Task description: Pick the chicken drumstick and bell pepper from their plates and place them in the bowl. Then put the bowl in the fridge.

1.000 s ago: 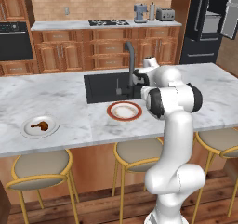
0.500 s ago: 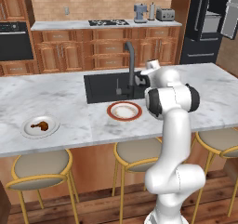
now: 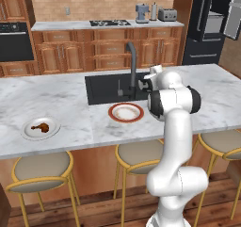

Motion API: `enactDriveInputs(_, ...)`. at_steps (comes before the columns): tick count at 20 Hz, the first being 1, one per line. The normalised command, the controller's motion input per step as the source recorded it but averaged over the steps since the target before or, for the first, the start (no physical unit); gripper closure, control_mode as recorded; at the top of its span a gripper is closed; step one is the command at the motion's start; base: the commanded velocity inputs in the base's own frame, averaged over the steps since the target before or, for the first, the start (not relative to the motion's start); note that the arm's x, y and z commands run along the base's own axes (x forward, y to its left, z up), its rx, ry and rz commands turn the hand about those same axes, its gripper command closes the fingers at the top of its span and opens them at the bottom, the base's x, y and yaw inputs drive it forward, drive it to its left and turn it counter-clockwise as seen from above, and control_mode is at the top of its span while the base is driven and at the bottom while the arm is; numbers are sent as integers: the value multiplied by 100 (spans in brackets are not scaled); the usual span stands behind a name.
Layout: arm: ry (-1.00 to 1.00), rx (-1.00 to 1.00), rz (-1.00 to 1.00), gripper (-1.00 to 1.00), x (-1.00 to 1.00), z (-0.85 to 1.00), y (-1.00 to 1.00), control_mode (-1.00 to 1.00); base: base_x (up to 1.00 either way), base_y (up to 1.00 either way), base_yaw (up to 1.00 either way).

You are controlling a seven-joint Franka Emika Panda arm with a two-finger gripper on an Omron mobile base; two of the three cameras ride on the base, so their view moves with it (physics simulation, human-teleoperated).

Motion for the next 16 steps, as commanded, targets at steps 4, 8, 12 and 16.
enactDriveInputs(4, 0, 5, 0, 100, -2, -24, -1, -100, 0, 0, 0)
enactDriveInputs(8, -1, 5, 0, 100, 0, -14, 0, -100, 0, 0, 0)
enactDriveInputs(12, 0, 5, 0, -100, 0, -10, 0, -100, 0, 0, 0)
enactDriveInputs(16, 0, 5, 0, -100, -17, -5, -6, -100, 0, 0, 0)
